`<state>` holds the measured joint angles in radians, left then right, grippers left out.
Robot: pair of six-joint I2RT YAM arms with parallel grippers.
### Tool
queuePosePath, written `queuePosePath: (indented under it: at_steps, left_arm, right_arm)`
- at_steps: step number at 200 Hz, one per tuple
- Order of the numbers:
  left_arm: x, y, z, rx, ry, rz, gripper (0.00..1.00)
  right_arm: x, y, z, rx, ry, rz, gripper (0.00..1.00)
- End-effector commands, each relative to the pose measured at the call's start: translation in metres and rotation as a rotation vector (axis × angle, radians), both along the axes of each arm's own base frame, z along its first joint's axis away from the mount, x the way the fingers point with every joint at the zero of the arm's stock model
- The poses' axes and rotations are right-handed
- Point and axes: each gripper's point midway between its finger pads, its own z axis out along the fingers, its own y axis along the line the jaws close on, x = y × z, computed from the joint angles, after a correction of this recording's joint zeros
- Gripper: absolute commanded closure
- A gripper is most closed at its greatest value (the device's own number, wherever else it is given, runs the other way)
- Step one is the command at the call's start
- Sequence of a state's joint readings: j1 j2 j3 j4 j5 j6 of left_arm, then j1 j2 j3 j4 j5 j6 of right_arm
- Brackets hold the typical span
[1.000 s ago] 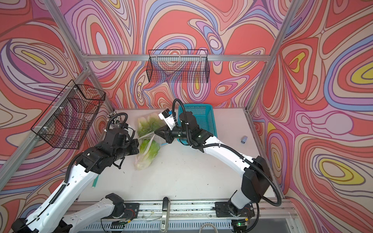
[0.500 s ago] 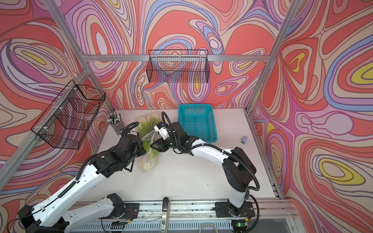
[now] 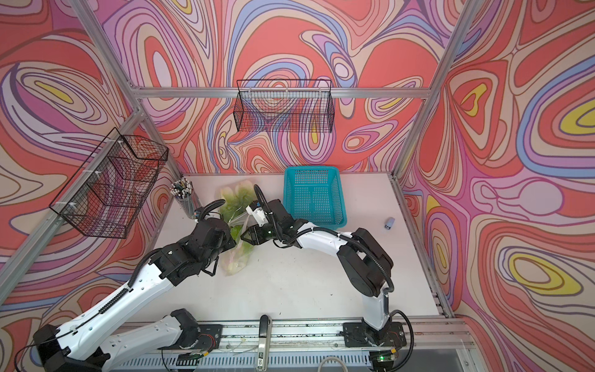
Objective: Open the zip-top bag and take out the chinese cabbages
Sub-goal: Open the zipper of the food storage bag at the center of the board.
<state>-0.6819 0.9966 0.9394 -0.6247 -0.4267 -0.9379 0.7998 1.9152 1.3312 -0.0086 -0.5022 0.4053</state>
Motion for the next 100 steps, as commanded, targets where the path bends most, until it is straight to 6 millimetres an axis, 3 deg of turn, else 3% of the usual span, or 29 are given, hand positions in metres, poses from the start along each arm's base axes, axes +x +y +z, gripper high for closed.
queuePosePath:
  at_steps: [1,28,40,61,100]
  left_arm:
    - [0.004,-0.004,0.002,-0.04,-0.026,0.017,1.0]
    - [0.003,-0.004,-0.003,-0.029,-0.009,0.025,1.0]
    - [0.003,-0.005,-0.005,-0.03,-0.001,0.022,1.0]
    - [0.004,-0.005,-0.008,-0.031,0.003,0.028,1.0]
    - [0.004,0.004,-0.013,0.021,0.022,0.071,1.0]
  right_arm:
    - [0.007,0.01,0.009,0.021,-0.027,0.008,0.54]
    - [0.006,0.015,0.01,0.042,-0.018,0.029,0.61]
    - [0.005,0.016,0.012,0.054,-0.015,0.037,0.71]
    - [0.003,0.017,0.012,0.053,-0.004,0.046,1.0]
    - [0.001,-0.004,0.003,-0.071,0.013,-0.006,1.0]
